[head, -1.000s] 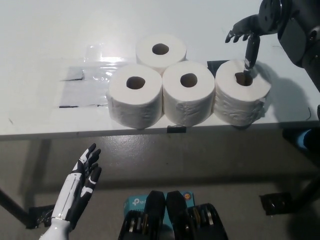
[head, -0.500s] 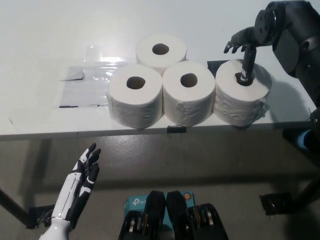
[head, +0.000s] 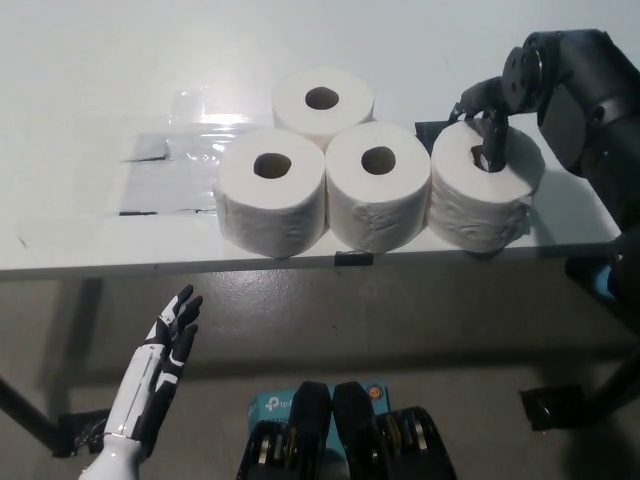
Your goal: A few rolls of toilet paper are kept infront of the robot and the robot uses its right hand to lift one of the rolls and and places it on top of the other rolls to stack it.
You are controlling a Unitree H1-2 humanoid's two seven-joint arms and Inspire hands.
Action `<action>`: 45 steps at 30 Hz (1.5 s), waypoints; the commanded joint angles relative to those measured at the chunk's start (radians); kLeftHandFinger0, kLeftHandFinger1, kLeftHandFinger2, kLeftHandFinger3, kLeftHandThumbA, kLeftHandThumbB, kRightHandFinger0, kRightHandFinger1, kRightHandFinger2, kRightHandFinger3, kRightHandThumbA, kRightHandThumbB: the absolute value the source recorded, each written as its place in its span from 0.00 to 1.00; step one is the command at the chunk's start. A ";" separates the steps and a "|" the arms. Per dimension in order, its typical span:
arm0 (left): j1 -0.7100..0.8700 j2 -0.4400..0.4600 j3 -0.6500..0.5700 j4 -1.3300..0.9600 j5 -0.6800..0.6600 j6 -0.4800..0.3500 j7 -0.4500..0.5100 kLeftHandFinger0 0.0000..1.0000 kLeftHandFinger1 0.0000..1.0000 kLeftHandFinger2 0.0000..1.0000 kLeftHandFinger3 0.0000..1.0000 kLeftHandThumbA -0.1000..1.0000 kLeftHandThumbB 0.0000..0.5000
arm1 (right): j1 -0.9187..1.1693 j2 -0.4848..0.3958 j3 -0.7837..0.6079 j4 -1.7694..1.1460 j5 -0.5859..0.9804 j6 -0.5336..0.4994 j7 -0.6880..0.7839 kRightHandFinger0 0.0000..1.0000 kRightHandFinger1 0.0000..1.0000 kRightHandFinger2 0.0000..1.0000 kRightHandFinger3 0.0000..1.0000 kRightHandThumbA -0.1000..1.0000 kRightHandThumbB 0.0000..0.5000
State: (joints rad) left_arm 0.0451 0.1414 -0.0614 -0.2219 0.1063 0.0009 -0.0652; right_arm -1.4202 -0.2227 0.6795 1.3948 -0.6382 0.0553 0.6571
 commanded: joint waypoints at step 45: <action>-0.004 -0.001 0.015 -0.028 -0.017 -0.036 -0.001 1.00 1.00 1.00 1.00 0.99 0.65 | 0.463 -0.201 -0.245 -0.556 -0.122 -0.145 -1.372 0.00 0.48 0.92 0.90 0.00 0.25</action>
State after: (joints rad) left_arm 0.0456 0.1409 -0.0584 -0.2097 0.1058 0.0063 -0.0669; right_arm -1.1577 -0.3243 0.5634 1.1612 -0.6381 -0.0608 -0.0315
